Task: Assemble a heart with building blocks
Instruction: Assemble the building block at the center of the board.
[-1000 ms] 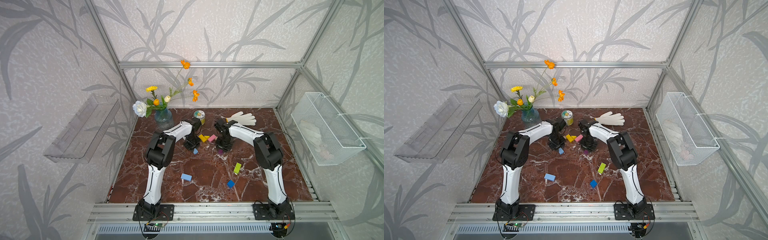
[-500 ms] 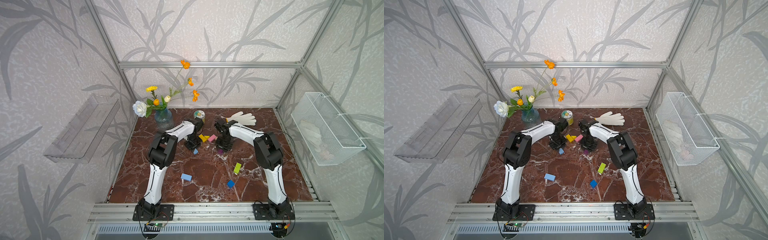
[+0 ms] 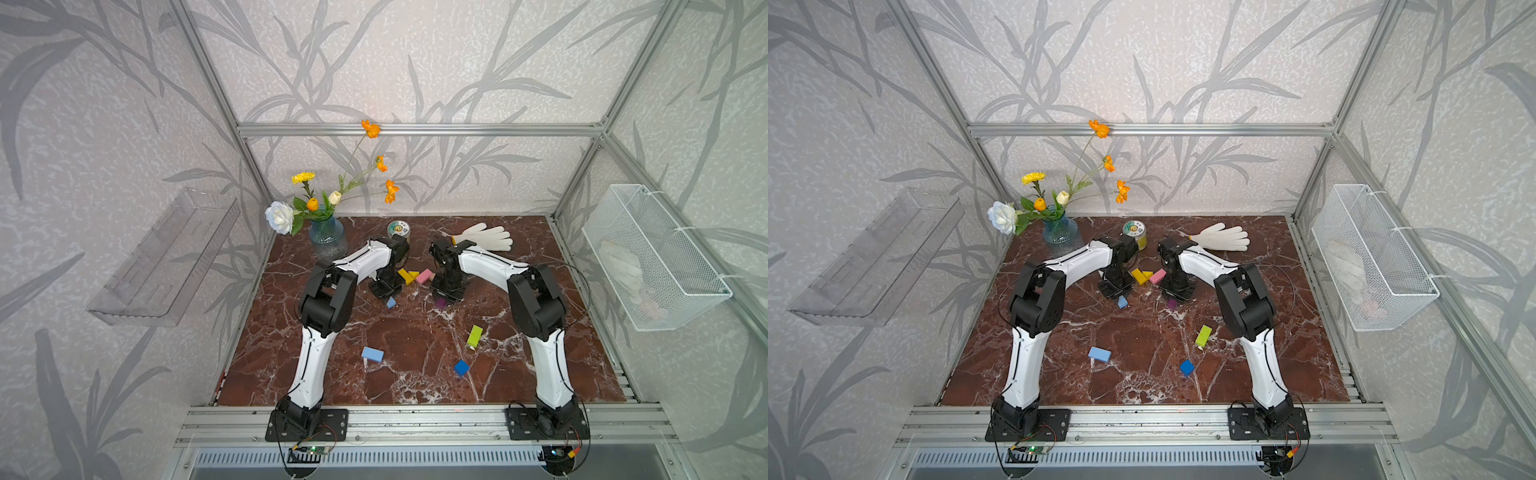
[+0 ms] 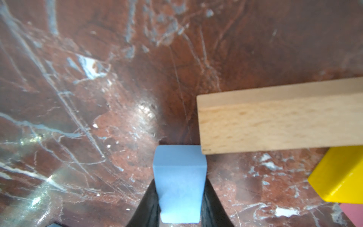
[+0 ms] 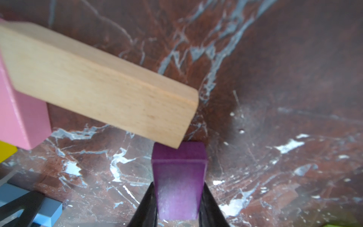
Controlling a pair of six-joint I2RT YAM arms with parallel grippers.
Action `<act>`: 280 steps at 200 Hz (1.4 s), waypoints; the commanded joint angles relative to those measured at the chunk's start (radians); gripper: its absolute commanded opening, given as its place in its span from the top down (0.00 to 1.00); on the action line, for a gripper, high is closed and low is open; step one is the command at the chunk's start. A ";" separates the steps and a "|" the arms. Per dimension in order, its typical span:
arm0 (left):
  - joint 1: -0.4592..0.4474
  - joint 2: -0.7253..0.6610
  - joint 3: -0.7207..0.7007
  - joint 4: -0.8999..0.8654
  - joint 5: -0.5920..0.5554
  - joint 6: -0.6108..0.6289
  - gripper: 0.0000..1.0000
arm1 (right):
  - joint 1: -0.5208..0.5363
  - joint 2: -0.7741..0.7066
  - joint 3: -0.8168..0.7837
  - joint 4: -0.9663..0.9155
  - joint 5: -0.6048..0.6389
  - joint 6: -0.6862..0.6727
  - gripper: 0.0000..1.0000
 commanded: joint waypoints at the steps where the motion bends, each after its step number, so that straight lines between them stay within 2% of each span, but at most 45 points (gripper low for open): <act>1: -0.002 0.024 0.006 -0.012 -0.015 -0.021 0.85 | -0.003 0.014 -0.004 -0.002 -0.002 -0.006 1.00; 93: -0.012 -0.008 0.016 -0.022 -0.012 -0.030 0.86 | -0.003 0.014 0.001 -0.004 0.001 -0.009 1.00; 150: -0.020 -0.054 0.150 -0.144 -0.109 0.015 0.86 | -0.003 0.007 -0.005 -0.003 0.005 -0.009 1.00; 205: -0.024 -0.091 0.029 -0.078 -0.058 -0.025 0.86 | -0.003 0.002 -0.020 0.005 0.001 -0.005 1.00; 280: -0.026 -0.062 0.008 -0.008 0.000 -0.062 0.86 | -0.004 -0.010 -0.044 0.008 0.004 -0.006 1.00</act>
